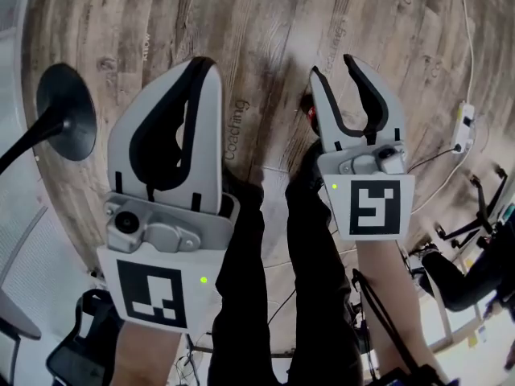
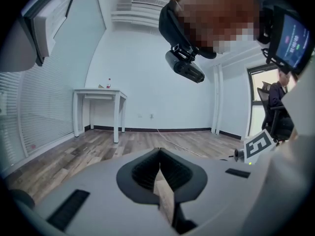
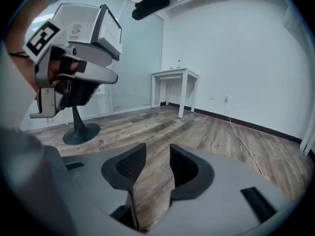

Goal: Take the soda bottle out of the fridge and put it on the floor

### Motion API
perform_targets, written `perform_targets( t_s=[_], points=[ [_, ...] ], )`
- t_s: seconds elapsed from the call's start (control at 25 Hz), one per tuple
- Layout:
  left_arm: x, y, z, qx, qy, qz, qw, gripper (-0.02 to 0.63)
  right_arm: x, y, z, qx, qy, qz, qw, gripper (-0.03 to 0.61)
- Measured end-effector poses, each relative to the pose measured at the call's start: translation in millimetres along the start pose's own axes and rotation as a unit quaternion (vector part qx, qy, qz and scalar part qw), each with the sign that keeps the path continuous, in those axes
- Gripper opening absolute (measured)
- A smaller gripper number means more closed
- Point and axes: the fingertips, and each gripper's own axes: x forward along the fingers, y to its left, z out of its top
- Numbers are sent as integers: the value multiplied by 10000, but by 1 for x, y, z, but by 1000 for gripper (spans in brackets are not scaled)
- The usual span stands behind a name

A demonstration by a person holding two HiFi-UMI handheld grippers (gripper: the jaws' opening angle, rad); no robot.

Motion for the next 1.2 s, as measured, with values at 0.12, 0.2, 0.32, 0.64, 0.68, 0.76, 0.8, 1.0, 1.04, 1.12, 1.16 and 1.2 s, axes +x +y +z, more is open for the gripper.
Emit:
perform_targets(
  t_s=[0.12,0.2,0.32,0.64,0.68,0.76,0.8,1.0,1.04,1.12,1.16,1.2],
  points=[
    [1,8,34,28,-147,116,9998,12,-4,-9,52,-26,-276,-54,9996,144],
    [2,13,59,67,-260,200,9994,12,-10,-17,87,-56,-454,-117,9989,110],
    [2,18,104,121,-456,288,9985,12,-23,-28,141,-136,-698,-215,9972,62],
    [-13,25,260,208,-1056,508,9929,12,-71,-44,310,-290,-1467,-219,9885,12],
    [-17,24,283,268,-1166,528,9914,11,-78,-45,335,-320,-1597,-188,9865,12],
    [-24,21,332,425,-1396,556,9877,12,-93,-49,384,-414,-1865,-119,9815,12],
    [-29,18,357,490,-1491,565,9860,12,-103,-51,405,-457,-1973,-82,9792,12],
    [-72,2,462,598,-1822,664,9792,12,-168,-58,490,-162,-2179,-61,9758,12],
    [-81,-1,480,612,-1879,695,9778,11,-181,-58,514,-177,-2314,-75,9727,12],
    [-99,-7,513,679,-2010,760,9743,12,-207,-60,565,-558,-2595,-100,9641,12],
    [-107,-11,530,716,-2086,795,9721,11,-221,-61,589,-769,-2749,-115,9583,12],
    [-116,-13,547,745,-2150,833,9702,12,-234,-62,609,-886,-2869,-130,9538,12]
  ],
)
